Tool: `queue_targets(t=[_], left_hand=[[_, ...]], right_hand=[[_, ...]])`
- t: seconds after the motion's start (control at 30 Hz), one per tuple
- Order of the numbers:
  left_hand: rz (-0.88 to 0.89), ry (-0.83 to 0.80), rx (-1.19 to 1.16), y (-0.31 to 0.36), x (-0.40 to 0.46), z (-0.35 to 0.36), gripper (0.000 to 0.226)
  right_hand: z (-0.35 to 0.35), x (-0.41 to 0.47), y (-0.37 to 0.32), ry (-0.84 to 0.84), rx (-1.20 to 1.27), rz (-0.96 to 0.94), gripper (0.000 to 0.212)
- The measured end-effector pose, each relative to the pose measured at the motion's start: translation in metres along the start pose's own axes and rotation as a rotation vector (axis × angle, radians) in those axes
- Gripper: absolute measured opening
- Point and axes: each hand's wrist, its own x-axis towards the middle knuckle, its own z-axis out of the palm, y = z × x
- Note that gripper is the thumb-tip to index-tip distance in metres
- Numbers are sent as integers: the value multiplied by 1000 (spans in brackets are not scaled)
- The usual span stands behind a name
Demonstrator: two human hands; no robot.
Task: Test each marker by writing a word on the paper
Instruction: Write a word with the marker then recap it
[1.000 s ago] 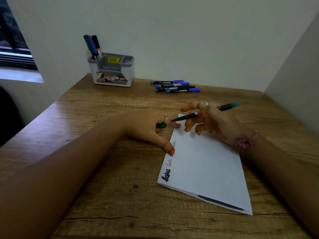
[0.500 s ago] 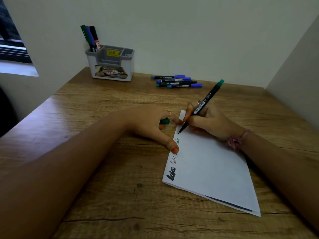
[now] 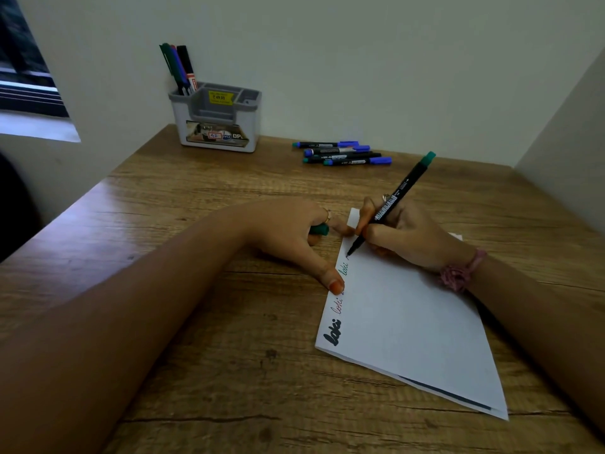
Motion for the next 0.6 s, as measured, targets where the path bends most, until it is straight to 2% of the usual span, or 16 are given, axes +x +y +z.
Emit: queue_targets(t=[0.03,0.17,0.23,0.27,0.33,0.37,0.47,0.57,0.6], left_hand=[[7,7,-11,0,0,0,39],[6,0,-33,-2,2,1,40],[19,-9,-12,-4,3,2,59],[12,-10,-7,-4,3,2,62],[10,-1,-17,-4,2,3,54],[16,-3,-19,-4,2,2,59],[45,-8,-14,-5,0,1,89],[48,-13,-35,-6,0,2,83],[53,-14,-28,-7,0,2,88]], right_hand=[[0,0,0,6,-11,-4,2],[1,-1,-1,-8,18,-8,8],[0,-1,-2,0,20,-7,9],[0,-1,-2,6,10,-9,8],[1,-1,-3,12,-7,-12,6],[1,-1,-3,9,-10,-17,7],[2,-1,-4,13,8,-26,8],[2,0,-5,29,-9,-31,8],[2,-1,-5,27,-18,-36,7]])
